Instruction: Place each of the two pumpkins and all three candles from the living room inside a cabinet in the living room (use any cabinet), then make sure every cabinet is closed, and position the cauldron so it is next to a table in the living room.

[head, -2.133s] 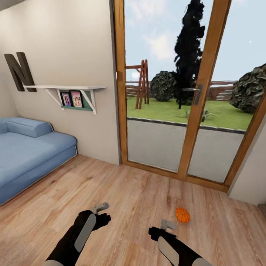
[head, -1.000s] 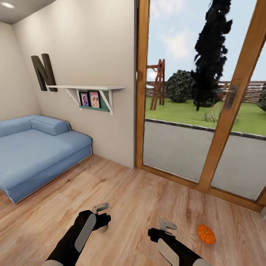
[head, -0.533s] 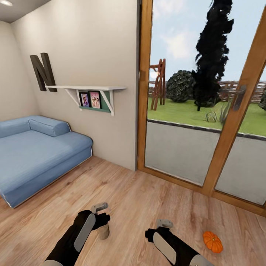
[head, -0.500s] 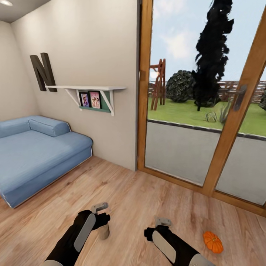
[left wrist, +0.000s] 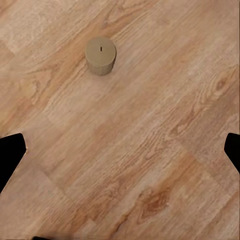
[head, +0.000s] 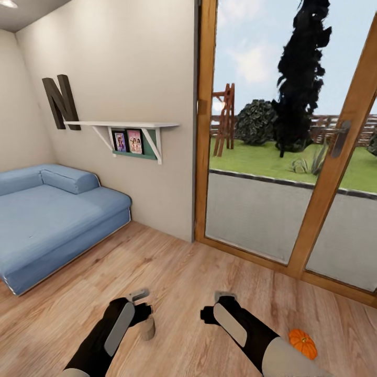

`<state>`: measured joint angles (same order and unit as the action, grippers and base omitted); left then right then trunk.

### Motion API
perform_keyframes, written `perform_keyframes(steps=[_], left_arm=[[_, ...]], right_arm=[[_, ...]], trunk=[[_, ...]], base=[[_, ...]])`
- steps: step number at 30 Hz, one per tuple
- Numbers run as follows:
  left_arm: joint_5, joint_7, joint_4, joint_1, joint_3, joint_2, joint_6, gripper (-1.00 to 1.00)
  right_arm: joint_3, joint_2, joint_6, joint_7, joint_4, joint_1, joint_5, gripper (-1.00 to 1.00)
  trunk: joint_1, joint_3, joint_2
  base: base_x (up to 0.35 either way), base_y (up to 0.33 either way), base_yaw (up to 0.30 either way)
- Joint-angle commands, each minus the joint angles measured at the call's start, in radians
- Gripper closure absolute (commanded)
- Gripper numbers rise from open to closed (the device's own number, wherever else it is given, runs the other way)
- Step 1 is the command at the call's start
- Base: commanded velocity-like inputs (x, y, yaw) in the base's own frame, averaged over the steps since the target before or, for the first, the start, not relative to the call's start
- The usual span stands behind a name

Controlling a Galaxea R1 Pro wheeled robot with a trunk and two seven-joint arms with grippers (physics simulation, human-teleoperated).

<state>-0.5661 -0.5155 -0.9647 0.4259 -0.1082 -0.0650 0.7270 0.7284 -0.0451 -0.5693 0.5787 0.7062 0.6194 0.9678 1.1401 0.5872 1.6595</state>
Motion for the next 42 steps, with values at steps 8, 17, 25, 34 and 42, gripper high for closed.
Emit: perform_keyframes(steps=[8,17,25,34,42], left_arm=[[-0.016,-0.071,0.000,0.006,0.020,-0.005,-0.009,-1.00],[-0.017,-0.069,0.189,0.066,0.021,-0.003,-0.177,-1.00],[-0.018,-0.068,0.229,0.068,0.015,-0.005,-0.288,-1.00],[-0.017,-0.072,0.229,0.068,0.014,-0.011,-0.290,-1.00],[-0.020,-0.074,0.228,0.068,0.015,-0.015,-0.288,-1.00]], right_arm=[[-0.072,0.044,-0.058,0.047,0.432,-0.001,0.020,-1.00],[-0.144,0.095,-0.119,0.147,0.537,-0.003,0.018,-1.00],[-0.144,0.095,-0.117,0.147,0.538,-0.003,0.017,-1.00],[-0.144,0.096,-0.116,0.147,0.536,-0.003,0.012,-1.00],[-0.143,0.094,-0.117,0.148,0.536,-0.003,0.007,-1.00]], trunk=[[0.000,0.001,0.001],[0.000,0.001,0.001],[0.000,0.001,0.001],[0.000,0.001,0.001],[0.000,0.001,0.001]], base=[[0.000,0.000,0.000],[0.000,0.000,0.000],[0.091,0.000,0.000],[0.176,0.000,0.000],[0.261,0.096,0.000]])
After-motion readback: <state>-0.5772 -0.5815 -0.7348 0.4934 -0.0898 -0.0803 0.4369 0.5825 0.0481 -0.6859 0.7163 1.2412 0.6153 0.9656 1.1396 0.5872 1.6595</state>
